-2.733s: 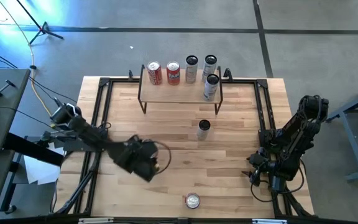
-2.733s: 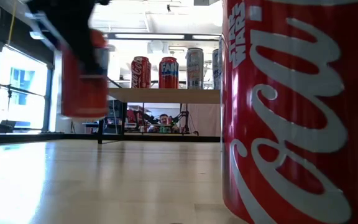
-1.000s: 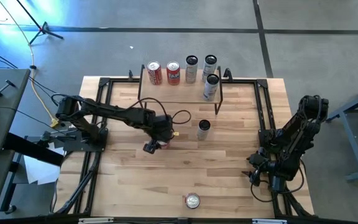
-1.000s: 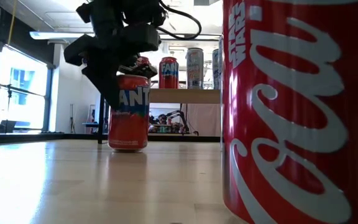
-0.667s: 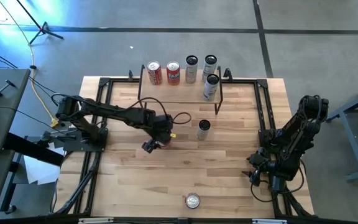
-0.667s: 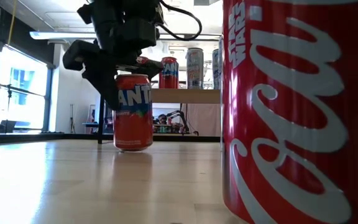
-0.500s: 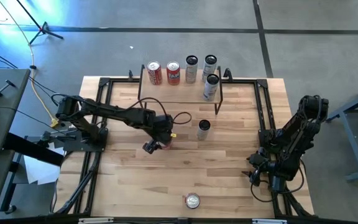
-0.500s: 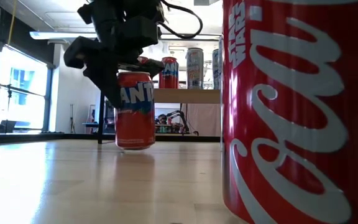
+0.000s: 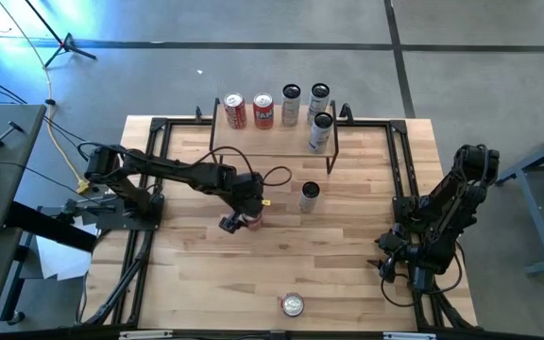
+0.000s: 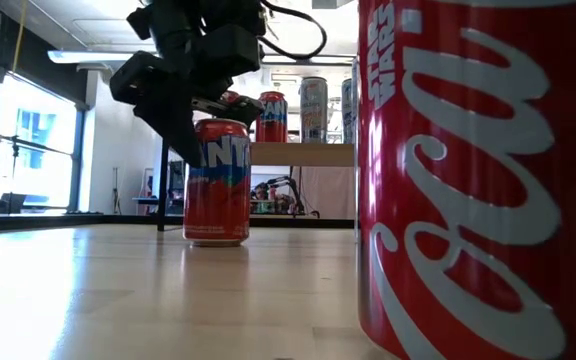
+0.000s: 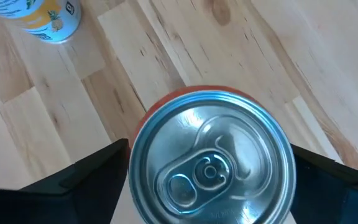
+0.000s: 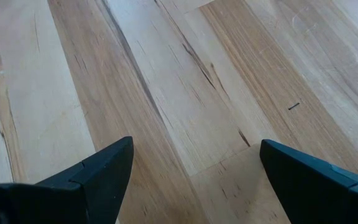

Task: Place canned beverage on shelf
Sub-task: Put the red soda can on the shelf aligned with the red soda can

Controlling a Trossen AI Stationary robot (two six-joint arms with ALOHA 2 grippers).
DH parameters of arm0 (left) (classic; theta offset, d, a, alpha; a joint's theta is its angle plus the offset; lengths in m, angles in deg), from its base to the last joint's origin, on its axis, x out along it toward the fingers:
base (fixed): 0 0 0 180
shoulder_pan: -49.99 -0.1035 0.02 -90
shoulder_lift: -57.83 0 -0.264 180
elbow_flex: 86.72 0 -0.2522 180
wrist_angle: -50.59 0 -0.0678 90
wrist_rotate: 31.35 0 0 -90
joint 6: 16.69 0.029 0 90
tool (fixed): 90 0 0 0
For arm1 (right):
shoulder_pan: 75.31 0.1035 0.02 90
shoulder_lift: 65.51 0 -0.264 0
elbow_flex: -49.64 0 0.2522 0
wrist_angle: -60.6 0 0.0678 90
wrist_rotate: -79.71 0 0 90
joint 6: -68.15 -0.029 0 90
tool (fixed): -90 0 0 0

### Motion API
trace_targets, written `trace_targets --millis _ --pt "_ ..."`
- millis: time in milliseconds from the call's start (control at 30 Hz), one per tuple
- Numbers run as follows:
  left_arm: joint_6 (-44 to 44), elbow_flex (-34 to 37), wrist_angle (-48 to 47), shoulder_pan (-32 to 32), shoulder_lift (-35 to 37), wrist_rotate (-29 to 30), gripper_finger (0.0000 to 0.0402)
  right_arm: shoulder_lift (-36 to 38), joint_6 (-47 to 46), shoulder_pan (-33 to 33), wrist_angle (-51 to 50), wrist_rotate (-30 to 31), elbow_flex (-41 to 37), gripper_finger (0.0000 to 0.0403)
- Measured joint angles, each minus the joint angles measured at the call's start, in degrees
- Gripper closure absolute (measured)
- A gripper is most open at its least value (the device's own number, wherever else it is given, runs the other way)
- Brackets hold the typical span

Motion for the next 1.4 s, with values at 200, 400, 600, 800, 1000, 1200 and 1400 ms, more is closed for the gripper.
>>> trace_targets --millis 200,400,600,800,1000,1200,1400 --pt "-6.5 -1.3 -1.3 0.0 1.3 1.4 0.0040 0.0 0.0 0.0 0.0 0.0 0.0 0.0064" --pt "-20.0 -1.4 -2.4 0.3 4.8 1.5 0.0040 0.0 0.0 0.0 0.0 0.0 0.0 0.0064" --pt "-34.2 -1.4 -2.9 3.1 9.1 1.4 0.0040 0.0 0.0 0.0 0.0 0.0 0.0 0.0064" --pt "-42.7 -1.4 -3.4 6.5 12.4 6.2 0.0040 0.0 0.0 0.0 0.0 0.0 0.0 0.0064" --pt "-42.9 -1.4 -3.9 7.3 11.1 9.0 0.0040 0.0 0.0 0.0 0.0 0.0 0.0 0.0064" --pt "-41.9 -1.4 -2.6 6.3 8.5 9.0 0.0040 0.0 0.0 0.0 0.0 0.0 0.0 0.0064" --pt "-41.7 -1.4 -2.6 4.9 5.6 8.8 0.0040 0.0 0.0 0.0 0.0 0.0 0.0 0.0064"
